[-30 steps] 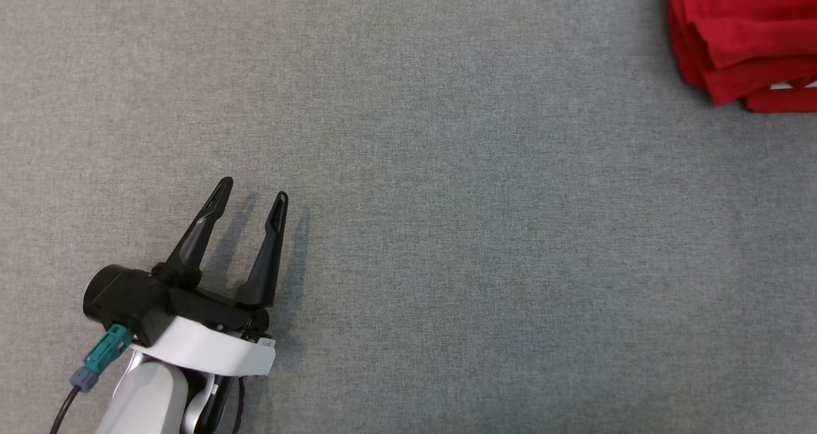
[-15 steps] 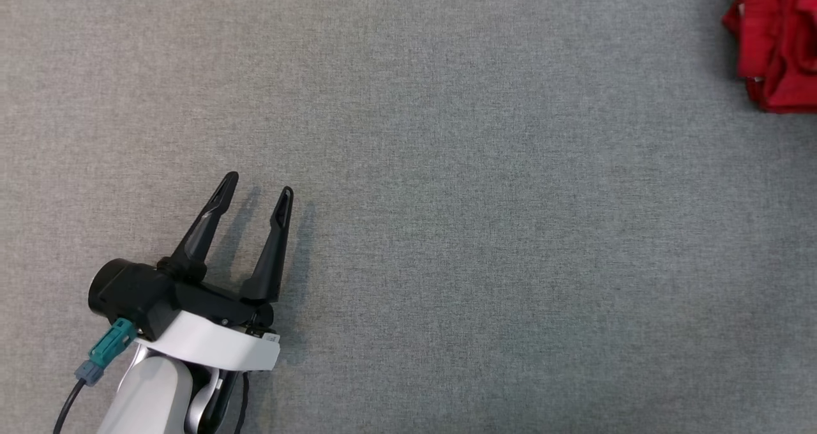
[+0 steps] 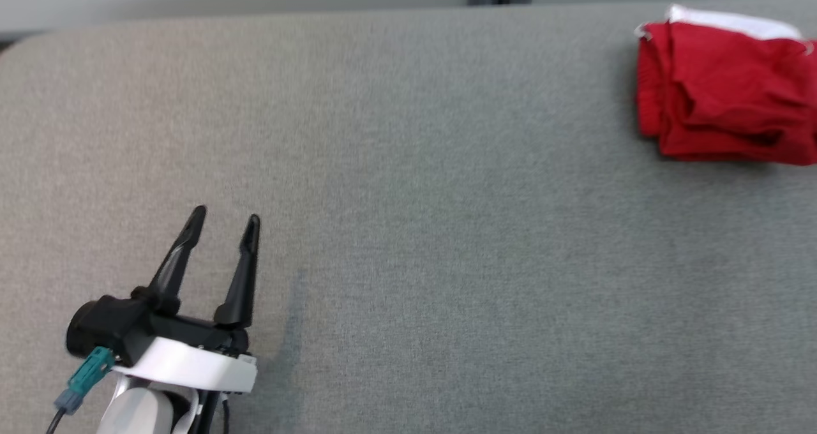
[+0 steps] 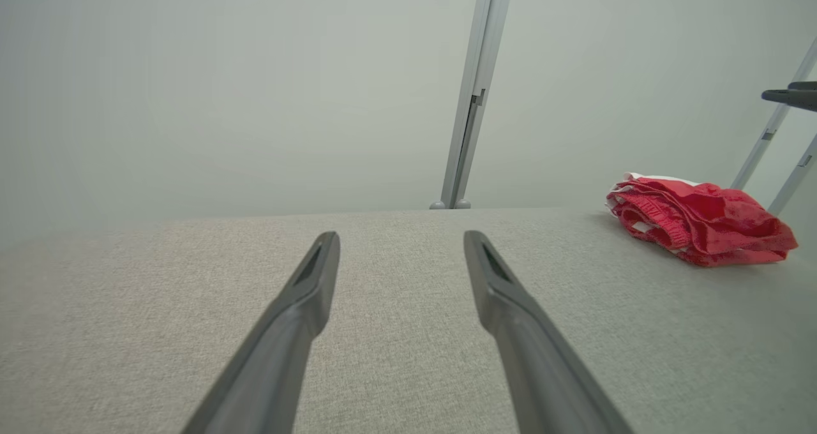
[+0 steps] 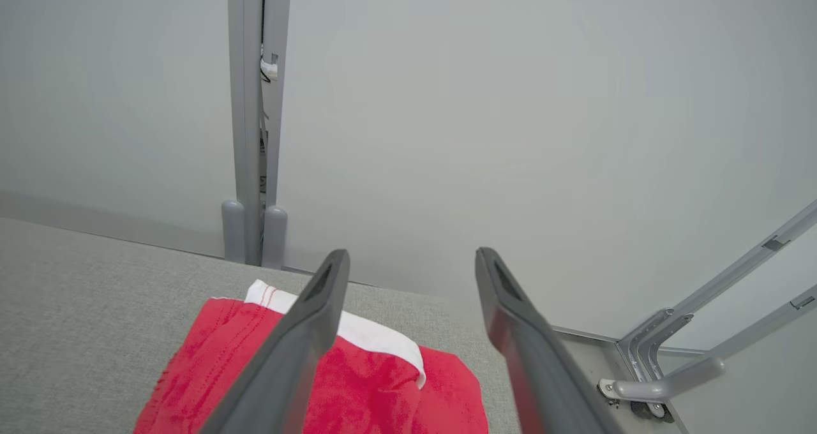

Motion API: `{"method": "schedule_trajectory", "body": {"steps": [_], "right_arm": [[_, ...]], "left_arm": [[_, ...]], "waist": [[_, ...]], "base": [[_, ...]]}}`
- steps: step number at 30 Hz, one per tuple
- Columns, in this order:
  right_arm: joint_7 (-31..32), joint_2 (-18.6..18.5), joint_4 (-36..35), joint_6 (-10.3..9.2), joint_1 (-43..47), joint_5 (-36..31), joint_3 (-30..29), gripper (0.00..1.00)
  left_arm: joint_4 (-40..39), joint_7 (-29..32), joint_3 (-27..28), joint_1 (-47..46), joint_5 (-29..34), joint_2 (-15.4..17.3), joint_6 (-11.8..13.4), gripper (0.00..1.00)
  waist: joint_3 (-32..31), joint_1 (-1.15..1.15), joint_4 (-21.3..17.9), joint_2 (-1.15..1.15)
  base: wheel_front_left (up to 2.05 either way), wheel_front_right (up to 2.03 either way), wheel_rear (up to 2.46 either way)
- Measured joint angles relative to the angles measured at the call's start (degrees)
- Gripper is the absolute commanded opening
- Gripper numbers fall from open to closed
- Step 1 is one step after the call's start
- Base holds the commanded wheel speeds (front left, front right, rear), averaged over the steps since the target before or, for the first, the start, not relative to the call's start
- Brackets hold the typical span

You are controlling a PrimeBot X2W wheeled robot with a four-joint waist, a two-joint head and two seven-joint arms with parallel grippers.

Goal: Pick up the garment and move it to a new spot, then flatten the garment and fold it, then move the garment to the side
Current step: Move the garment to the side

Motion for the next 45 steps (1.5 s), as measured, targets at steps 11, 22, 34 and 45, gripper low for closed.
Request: {"method": "schedule_trajectory", "body": {"steps": [11, 22, 34, 45], "right_arm": [[-7.73, 5.04, -17.89, 0.00, 21.33, 5.14, -4.93, 1.00], [-7.89, 11.11, -48.80, 0.00, 55.21, 1.19, -21.56, 1.00], [-7.89, 19.70, -62.58, 0.00, 69.39, -2.45, -28.48, 1.00], [-7.90, 19.74, -62.64, -0.01, 70.27, -2.85, -27.08, 1.00]], "left_arm": [[-2.44, -0.01, 8.48, 6.79, 0.32, 1.13, 3.35, 1.00], [-0.99, -0.01, 11.68, 12.12, -3.43, -2.04, 4.16, 1.00], [3.33, -0.01, 10.78, 13.61, 0.78, -5.16, 1.62, 1.00], [4.78, 0.00, 9.81, 12.37, 6.89, -5.99, 0.48, 1.00]], "waist": [[-13.10, 0.00, -3.18, 0.00], [-17.91, 0.00, -3.72, 0.00], [-18.02, 0.00, -1.96, 0.00], [-18.32, 0.00, -2.18, 0.00]], "base": [[0.00, 0.00, 0.00], [0.00, 0.00, 0.00], [0.00, 0.00, 0.00], [0.00, 0.00, 0.00]]}}
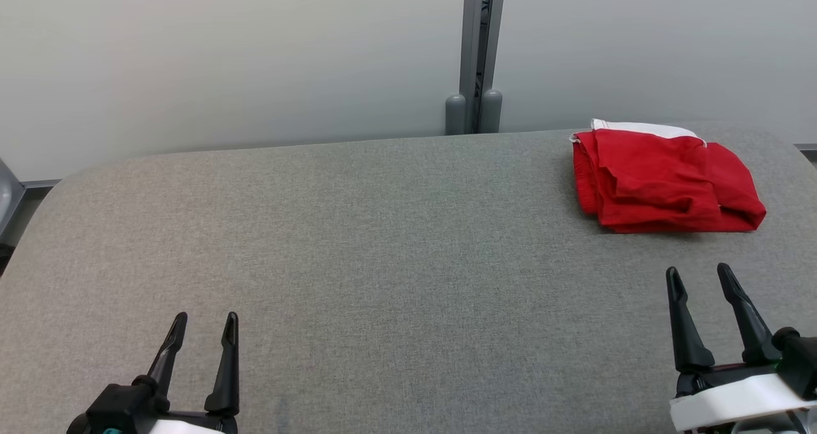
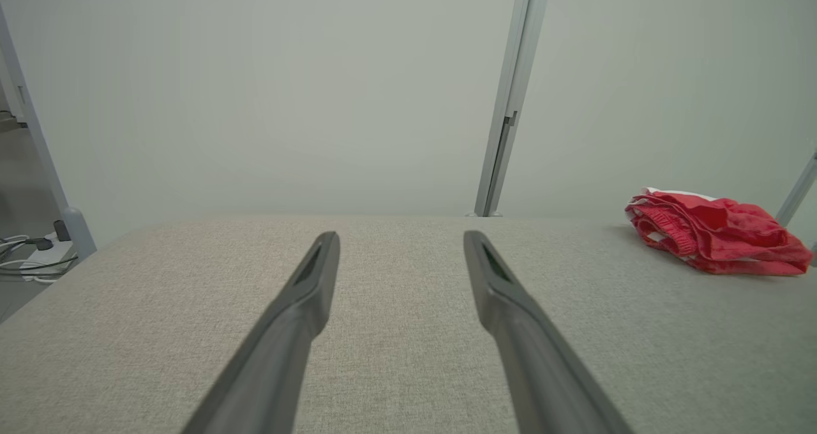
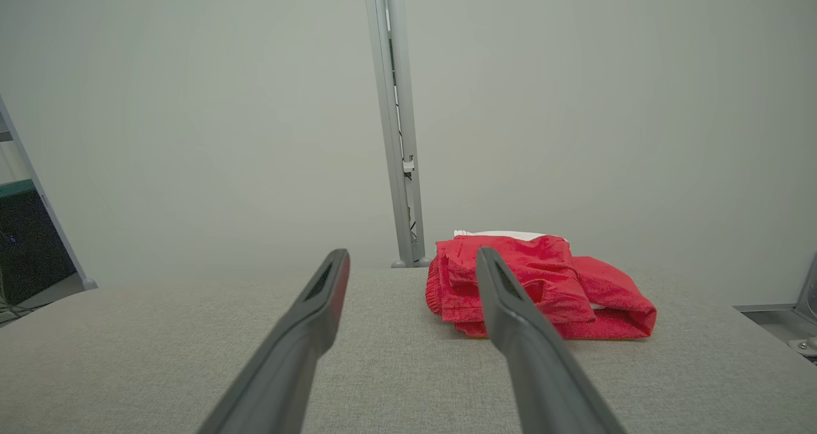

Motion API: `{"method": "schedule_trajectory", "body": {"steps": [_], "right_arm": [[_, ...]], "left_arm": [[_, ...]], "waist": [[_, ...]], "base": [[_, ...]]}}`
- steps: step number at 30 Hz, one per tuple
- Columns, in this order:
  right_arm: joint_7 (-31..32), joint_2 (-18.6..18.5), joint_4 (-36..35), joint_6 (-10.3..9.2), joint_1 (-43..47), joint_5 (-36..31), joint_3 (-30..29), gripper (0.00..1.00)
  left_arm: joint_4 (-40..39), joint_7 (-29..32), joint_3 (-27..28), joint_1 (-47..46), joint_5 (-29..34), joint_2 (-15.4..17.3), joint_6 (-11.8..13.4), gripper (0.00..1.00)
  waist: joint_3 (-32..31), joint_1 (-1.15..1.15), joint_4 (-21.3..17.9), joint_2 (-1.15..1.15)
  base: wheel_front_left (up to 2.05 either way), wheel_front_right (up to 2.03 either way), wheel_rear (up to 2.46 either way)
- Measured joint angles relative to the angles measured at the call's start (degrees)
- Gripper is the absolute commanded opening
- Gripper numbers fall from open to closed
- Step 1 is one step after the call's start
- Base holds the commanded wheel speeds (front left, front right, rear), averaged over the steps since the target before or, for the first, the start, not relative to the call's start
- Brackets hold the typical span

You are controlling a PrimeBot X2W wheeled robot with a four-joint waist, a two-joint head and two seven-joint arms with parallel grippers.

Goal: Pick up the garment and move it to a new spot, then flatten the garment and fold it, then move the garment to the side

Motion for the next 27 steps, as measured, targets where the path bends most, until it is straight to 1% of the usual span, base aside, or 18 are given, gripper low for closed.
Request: {"method": "schedule_trajectory", "body": {"steps": [9, 24, 25, 27], "right_arm": [[0.01, 0.36, 1.19, 0.00, -0.03, 0.46, 1.02, 1.00], [0.01, 0.51, 1.75, 0.00, -0.05, 1.03, 1.36, 1.00], [0.04, 0.65, 2.16, 0.00, 0.16, 1.03, 1.44, 0.00], [0.12, 1.11, 3.23, 0.00, 0.98, 1.03, 1.59, 0.00]], "left_arm": [[-0.07, 0.00, 0.54, -0.20, 1.33, -0.49, -0.27, 1.00], [0.91, -0.01, 1.10, -0.89, 1.47, -0.79, -0.54, 1.00], [1.40, 0.00, 1.07, -0.72, 1.41, -0.96, -0.54, 0.00], [2.53, 0.03, 1.01, 0.20, 1.33, -1.36, -0.54, 0.00]], "waist": [[-0.04, 0.00, -0.21, 0.00], [0.07, 0.00, 0.08, 0.00], [0.07, 0.00, 0.08, 0.00], [0.07, 0.00, 0.08, 0.00]], "base": [[0.00, 0.00, 0.00], [0.00, 0.00, 0.00], [0.00, 0.00, 0.00], [0.00, 0.00, 0.00]]}}
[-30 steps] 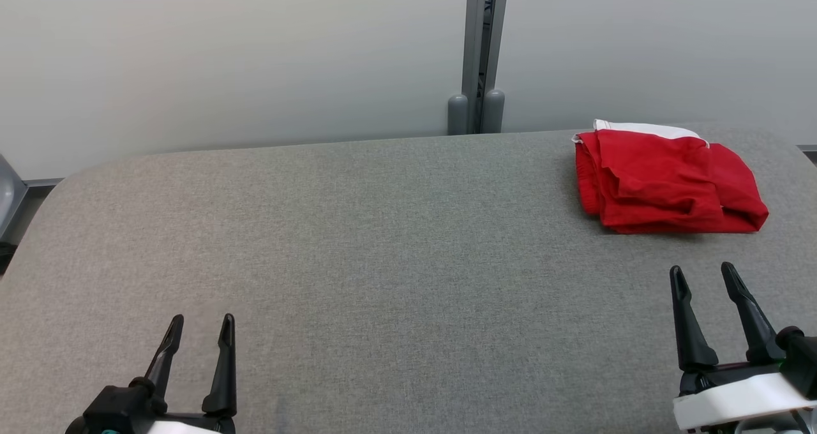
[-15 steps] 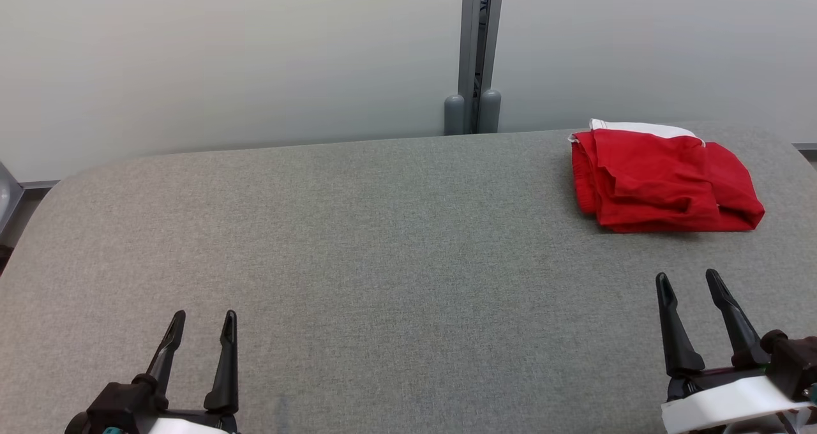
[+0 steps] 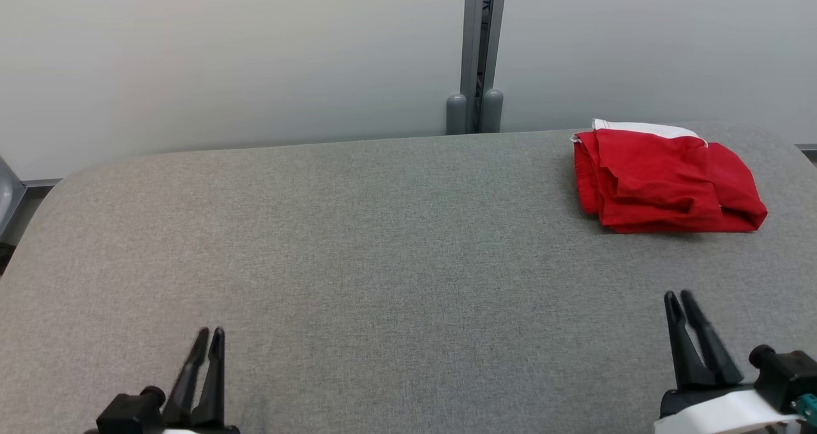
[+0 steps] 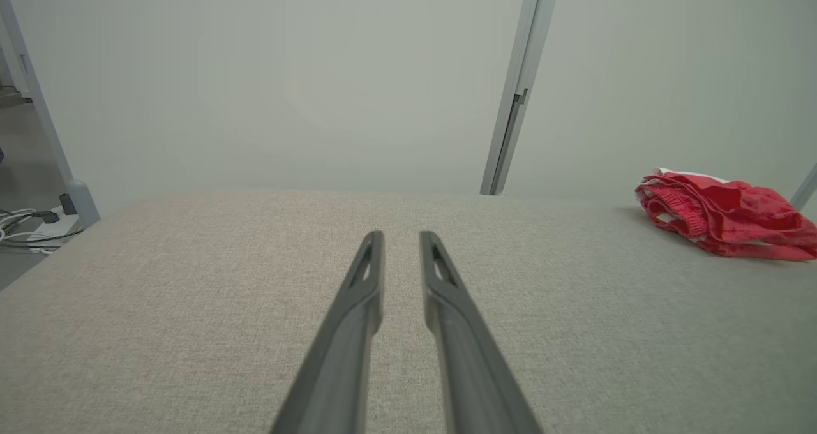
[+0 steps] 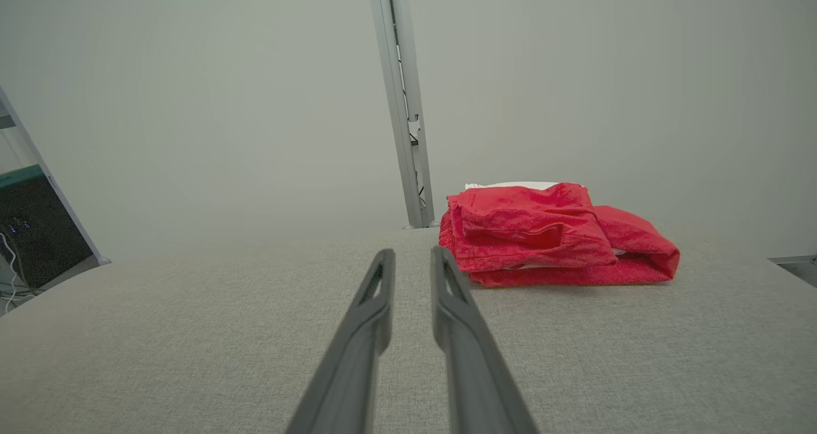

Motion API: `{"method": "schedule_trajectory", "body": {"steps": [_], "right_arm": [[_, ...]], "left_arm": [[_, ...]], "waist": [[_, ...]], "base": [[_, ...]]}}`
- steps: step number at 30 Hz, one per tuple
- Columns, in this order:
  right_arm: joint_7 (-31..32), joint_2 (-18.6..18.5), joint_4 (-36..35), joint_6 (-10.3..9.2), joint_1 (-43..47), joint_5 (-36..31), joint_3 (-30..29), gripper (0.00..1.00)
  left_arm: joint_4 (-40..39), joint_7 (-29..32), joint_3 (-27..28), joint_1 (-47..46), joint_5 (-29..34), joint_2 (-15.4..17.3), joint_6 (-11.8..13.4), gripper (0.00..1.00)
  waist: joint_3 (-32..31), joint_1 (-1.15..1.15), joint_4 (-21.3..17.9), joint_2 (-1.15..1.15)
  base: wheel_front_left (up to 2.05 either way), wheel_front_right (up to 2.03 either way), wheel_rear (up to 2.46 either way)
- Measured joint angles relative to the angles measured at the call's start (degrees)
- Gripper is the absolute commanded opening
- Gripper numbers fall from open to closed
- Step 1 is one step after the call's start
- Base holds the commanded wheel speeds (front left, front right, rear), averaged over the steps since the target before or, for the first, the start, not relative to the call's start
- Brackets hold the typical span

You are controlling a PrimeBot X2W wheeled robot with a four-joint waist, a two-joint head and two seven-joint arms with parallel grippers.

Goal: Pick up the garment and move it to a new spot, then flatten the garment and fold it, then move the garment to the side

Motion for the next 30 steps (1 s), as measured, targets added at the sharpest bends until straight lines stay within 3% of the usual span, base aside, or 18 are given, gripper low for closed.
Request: {"method": "schedule_trajectory", "body": {"steps": [30], "right_arm": [[6.86, 1.03, 1.67, 0.00, -1.35, 25.98, -2.38, 0.00]], "left_arm": [[1.15, 7.53, 1.18, -2.43, -27.54, -0.20, 0.00, 0.00]], "waist": [[0.32, 0.00, 0.22, 0.00]], "base": [[0.00, 0.00, 0.00]]}}
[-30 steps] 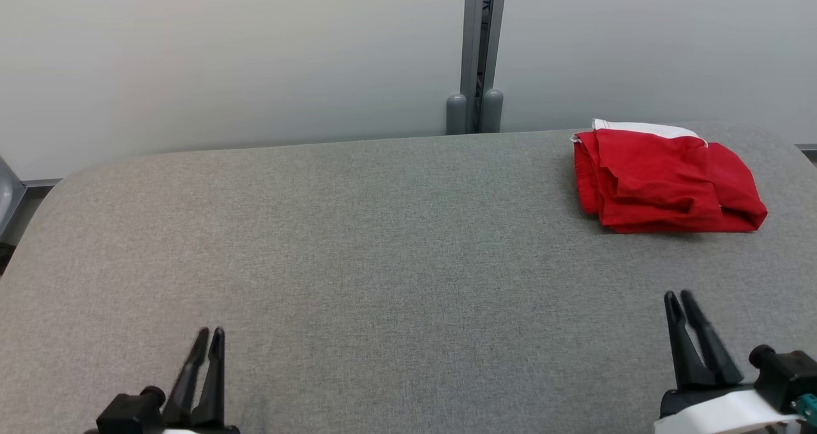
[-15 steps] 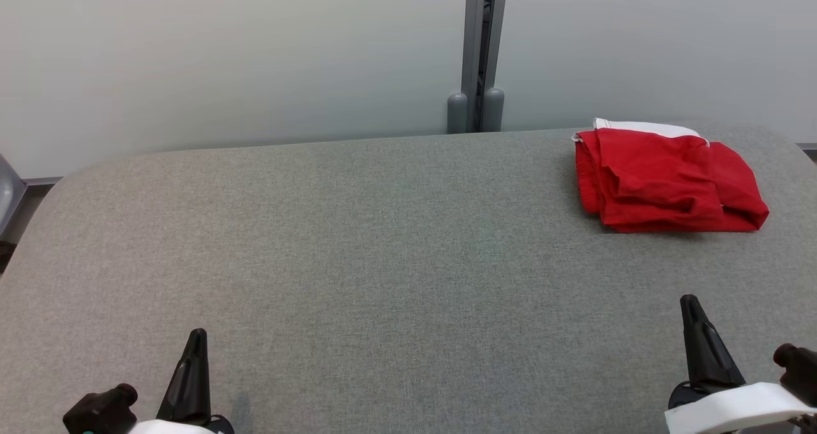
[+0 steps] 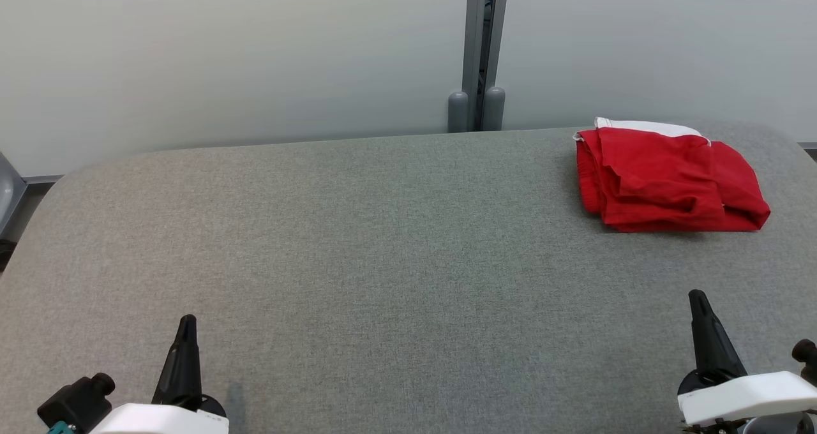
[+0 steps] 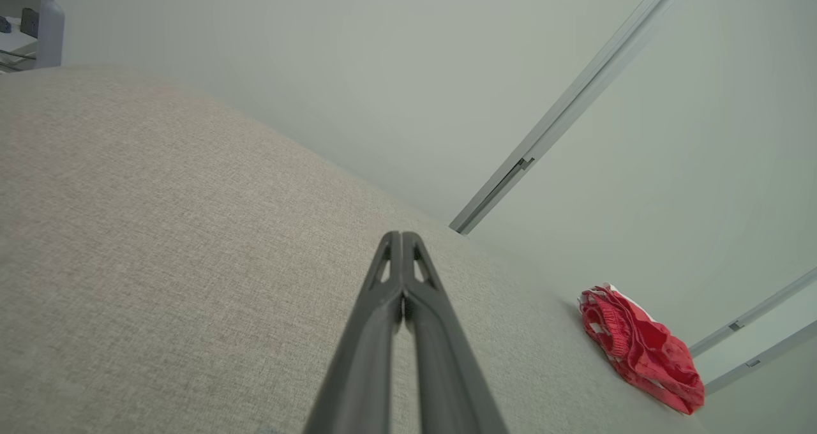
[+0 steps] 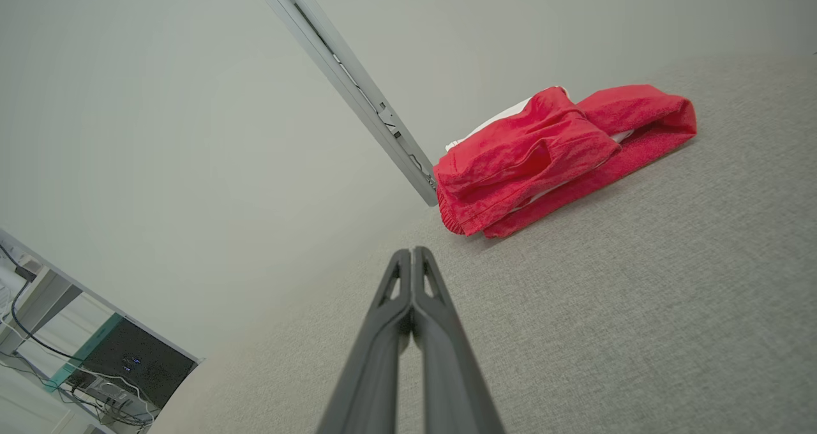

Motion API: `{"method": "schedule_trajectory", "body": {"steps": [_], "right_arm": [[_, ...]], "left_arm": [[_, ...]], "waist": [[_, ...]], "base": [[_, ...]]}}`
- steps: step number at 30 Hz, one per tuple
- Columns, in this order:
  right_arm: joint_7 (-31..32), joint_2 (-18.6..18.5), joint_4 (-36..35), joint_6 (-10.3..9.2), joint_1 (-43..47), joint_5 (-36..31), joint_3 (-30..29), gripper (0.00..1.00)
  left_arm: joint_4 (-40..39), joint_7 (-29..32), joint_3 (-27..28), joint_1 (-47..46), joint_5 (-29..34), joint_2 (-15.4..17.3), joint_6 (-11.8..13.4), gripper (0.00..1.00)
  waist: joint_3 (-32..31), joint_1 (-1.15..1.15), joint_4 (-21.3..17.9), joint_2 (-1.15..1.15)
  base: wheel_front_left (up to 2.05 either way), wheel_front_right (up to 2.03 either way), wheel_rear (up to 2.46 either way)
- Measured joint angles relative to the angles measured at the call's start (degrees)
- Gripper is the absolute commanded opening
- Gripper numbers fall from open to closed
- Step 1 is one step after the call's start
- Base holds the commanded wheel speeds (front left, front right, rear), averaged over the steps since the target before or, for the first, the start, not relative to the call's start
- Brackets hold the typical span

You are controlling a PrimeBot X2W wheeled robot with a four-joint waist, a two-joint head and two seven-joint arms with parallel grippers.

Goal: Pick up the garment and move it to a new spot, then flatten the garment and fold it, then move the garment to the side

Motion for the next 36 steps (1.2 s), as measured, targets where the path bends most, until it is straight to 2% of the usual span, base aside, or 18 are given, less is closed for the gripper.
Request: {"method": "schedule_trajectory", "body": {"steps": [36], "right_arm": [[6.89, 1.01, 0.98, -0.01, -2.38, 24.26, -2.99, 0.00]], "left_arm": [[0.19, 6.75, 1.30, -3.67, -26.02, 0.14, 0.00, 0.00]], "waist": [[0.41, 0.00, 0.29, 0.00]], "base": [[0.00, 0.00, 0.00]]}}
